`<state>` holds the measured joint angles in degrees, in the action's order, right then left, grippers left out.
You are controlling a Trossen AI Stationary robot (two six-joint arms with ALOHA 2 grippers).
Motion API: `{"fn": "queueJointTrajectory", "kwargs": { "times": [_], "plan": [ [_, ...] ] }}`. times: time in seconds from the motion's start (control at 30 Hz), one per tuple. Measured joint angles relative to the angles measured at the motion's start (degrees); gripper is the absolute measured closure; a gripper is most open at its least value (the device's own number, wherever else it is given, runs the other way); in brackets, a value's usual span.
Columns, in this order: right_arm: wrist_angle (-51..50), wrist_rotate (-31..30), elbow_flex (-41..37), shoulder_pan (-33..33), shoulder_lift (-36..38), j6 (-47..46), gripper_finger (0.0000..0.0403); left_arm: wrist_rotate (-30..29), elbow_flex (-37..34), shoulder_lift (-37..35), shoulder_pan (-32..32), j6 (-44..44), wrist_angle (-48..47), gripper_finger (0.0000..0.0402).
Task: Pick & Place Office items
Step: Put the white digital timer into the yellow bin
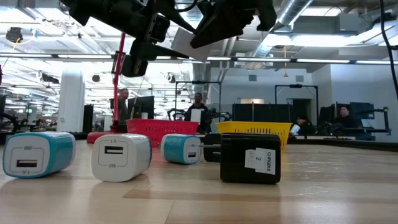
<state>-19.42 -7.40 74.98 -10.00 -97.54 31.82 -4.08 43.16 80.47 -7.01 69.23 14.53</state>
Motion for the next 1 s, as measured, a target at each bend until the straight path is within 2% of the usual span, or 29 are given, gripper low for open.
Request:
{"fn": "queueJointTrajectory", "kwargs": {
  "times": [0.33, 0.53, 0.77, 1.0],
  "plan": [
    [-1.4, -0.2, 0.0, 0.4, 0.1, -3.3, 0.036, -0.2, 0.0, -0.2, 0.0, 0.0, 0.3, 0.0207],
    [-3.2, -0.1, -0.1, 0.8, 1.6, -3.4, 0.036, -0.4, 0.0, -0.3, -0.1, -2.9, 0.9, 0.0198],
    [-7.4, -0.1, -0.3, 1.5, 4.3, -6.1, 0.036, -0.3, 0.1, -0.8, 0.4, -8.7, 1.0, 0.0127],
    [-13.1, -0.1, -0.4, 3.5, 6.7, -10.5, 0.036, -1.0, 0.0, -3.1, 1.2, -22.5, 0.0, 0.0074]
  ]
}}
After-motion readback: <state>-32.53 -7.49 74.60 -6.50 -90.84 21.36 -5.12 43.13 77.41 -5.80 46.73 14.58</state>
